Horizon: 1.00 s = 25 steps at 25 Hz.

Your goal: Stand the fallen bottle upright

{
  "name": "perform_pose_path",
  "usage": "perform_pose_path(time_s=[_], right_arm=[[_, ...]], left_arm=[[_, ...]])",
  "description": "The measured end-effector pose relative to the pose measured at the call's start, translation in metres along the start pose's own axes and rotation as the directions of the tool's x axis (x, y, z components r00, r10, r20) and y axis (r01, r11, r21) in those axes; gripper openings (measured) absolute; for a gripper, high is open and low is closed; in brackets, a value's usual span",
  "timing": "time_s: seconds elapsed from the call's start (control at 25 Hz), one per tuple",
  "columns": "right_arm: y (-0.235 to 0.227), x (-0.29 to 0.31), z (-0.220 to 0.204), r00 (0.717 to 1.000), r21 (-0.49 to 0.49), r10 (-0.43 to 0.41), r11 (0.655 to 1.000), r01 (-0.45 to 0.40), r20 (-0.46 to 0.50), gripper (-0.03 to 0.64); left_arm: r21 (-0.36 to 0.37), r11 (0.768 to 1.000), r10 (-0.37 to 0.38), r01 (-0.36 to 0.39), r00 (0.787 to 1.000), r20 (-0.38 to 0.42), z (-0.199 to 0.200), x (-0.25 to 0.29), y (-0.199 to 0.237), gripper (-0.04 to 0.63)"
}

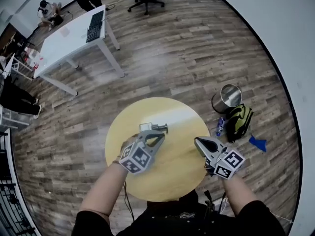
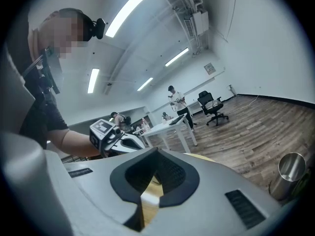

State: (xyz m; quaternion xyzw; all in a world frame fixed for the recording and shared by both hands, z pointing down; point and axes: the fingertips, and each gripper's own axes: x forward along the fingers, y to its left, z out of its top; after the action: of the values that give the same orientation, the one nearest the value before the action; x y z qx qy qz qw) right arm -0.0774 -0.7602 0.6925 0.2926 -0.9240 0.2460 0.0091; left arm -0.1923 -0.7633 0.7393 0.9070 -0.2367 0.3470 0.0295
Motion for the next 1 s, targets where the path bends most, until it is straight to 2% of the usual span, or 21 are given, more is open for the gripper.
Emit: perform_pose_path(time_s=[0.08,0.16,0.36,0.6,0.68,0.8,1.0], right_arm=[[-0.008,0.002,-0.013,1.000,0.016,0.000,1.000,0.000,-0.008,0.005],[-0.015,0.001,-0.024,1.000,0.030,-0.003,1.000,0.003,-0.013,0.005],[-0.035,-0.004,-0.049,1.000,0.062,-0.010,0.998,0.011,-0.023,0.005],[-0.052,-0.013,-0.067,1.000,0.096,-0.024,0.995,0.026,-0.020,0.005],[-0.054,-0.016,-0.071,0.999,0.104,-0.025,0.994,0.027,-0.021,0.005],[-0.054,-0.018,-0.073,1.000,0.116,-0.026,0.993,0.028,-0.017,0.005],[-0.057,-0.020,-0.074,0.999,0.128,-0.029,0.991,0.031,-0.015,0.005]], left_arm=[[0.092,0.995,-0.014,0.024,0.994,-0.107,-0.019,0.028,0.006,0.016],[0.148,0.986,-0.041,0.071,0.980,-0.196,-0.036,0.054,0.009,0.154],[0.187,0.968,-0.085,0.166,0.922,-0.377,-0.078,0.101,0.017,0.219],[0.196,0.946,-0.125,0.257,0.849,-0.513,-0.108,0.135,0.019,0.219],[0.193,0.939,-0.142,0.283,0.834,-0.533,-0.108,0.142,0.015,0.219],[0.189,0.932,-0.152,0.309,0.808,-0.570,-0.112,0.149,0.014,0.184],[0.212,0.926,-0.115,0.311,0.770,-0.627,-0.122,0.159,0.020,0.163]])
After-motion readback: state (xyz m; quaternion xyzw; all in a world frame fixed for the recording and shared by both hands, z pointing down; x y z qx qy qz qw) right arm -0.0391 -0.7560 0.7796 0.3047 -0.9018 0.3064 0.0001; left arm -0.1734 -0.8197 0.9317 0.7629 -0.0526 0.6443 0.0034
